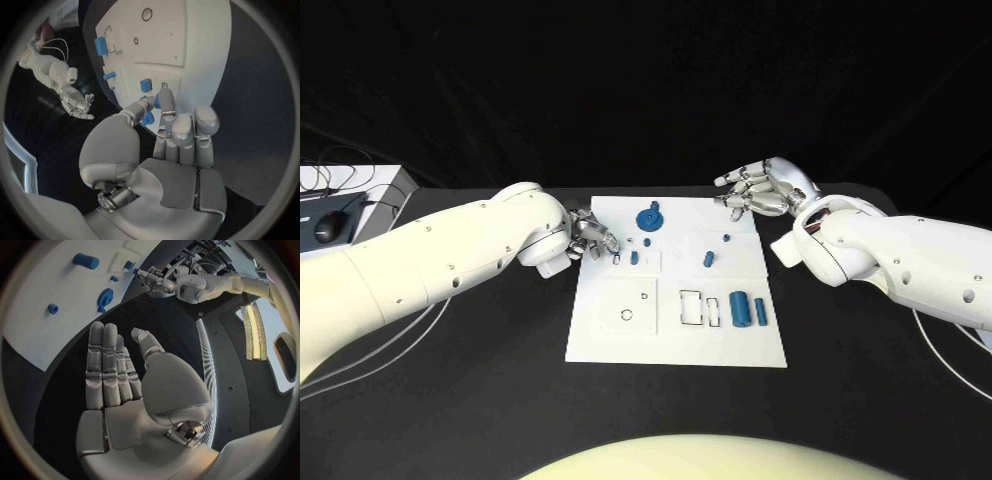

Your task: Assemble the parts on the task board

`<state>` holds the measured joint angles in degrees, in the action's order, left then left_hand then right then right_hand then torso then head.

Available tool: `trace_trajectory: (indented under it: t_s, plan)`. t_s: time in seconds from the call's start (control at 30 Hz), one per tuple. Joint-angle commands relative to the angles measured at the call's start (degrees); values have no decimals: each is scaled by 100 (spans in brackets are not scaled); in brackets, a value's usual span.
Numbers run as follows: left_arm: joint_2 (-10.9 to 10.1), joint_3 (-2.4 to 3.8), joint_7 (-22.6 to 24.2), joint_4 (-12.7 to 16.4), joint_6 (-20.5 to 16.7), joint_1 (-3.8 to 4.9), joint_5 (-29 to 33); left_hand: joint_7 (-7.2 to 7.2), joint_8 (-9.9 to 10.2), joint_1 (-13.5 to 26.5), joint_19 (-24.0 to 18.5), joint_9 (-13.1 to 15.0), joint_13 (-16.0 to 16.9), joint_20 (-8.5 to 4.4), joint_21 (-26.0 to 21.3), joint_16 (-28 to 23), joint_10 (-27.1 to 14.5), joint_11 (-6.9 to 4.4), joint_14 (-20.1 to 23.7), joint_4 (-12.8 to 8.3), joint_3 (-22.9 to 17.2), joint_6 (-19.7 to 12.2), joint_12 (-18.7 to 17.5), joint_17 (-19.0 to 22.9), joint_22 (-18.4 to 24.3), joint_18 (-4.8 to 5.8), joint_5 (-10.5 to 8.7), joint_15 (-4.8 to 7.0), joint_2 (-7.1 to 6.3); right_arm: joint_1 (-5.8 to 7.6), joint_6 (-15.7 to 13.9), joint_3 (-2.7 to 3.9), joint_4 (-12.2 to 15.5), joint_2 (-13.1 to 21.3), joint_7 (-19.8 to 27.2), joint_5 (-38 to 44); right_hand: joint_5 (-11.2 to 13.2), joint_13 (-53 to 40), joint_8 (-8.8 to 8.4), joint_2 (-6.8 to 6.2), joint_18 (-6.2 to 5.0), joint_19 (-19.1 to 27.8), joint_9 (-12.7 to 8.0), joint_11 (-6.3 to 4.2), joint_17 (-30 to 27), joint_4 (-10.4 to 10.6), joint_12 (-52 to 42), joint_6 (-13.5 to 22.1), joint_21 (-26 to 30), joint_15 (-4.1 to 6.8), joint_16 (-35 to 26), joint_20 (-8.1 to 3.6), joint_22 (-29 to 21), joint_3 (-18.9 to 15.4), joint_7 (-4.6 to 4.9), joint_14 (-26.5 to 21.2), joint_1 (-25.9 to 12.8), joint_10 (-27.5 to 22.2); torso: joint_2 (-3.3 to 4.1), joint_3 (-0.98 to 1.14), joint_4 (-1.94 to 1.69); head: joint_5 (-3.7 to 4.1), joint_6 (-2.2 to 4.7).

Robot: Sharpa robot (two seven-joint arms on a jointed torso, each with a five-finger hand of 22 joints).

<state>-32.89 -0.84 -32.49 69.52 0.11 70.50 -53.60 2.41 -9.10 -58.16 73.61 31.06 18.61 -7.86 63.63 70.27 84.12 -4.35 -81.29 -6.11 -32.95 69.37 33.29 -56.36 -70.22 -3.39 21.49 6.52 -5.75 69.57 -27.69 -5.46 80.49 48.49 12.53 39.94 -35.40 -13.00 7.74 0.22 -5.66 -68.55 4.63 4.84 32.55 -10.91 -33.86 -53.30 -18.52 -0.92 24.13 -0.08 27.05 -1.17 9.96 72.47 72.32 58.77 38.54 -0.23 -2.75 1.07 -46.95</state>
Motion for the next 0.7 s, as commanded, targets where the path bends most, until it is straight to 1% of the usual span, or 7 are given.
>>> trace_trajectory:
  t_s: [0.03,0.37,0.4,0.7]
  plan:
    - [12,-5,-70,13,-10,-17,-120,-391,11,24,33,695,15,1,38,25,248,-86,2,-257,-295,548,29,-1,-5,92,24,35,46,-3,61,3,7,3,28,47,-24,5,-20,27,67,33,-6,-37,4,-31,36,4,-31,10,-24,-2,5,5,49,0,-2,2,0,-2,5,6,-7]
    - [14,-17,-108,28,180,-36,-148,-405,23,56,44,710,44,7,70,66,249,-83,-3,-249,-271,596,81,-30,-26,101,18,28,80,-3,63,3,7,12,29,48,-24,5,-20,27,67,33,-6,-37,4,-31,36,4,-31,10,-24,-2,5,5,49,0,-2,2,-2,1,3,13,-25]
    - [13,-18,-114,31,202,-36,-156,-407,49,72,42,722,62,8,82,84,250,-81,0,-266,-259,617,88,-30,-33,105,18,26,97,-3,63,3,7,13,29,48,-24,5,-20,27,67,33,-6,-37,4,-31,36,4,-31,10,-24,-2,5,5,49,0,-2,2,-1,1,3,14,-26]
    - [27,-20,-171,41,409,-38,-264,-407,70,76,35,727,67,14,82,91,249,-76,3,-273,-254,631,89,-26,-32,108,18,20,110,-4,64,3,11,20,31,48,-24,5,-20,27,67,33,-6,-37,4,-31,36,4,-31,10,-24,-2,5,5,49,0,-2,2,-1,0,0,22,-34]
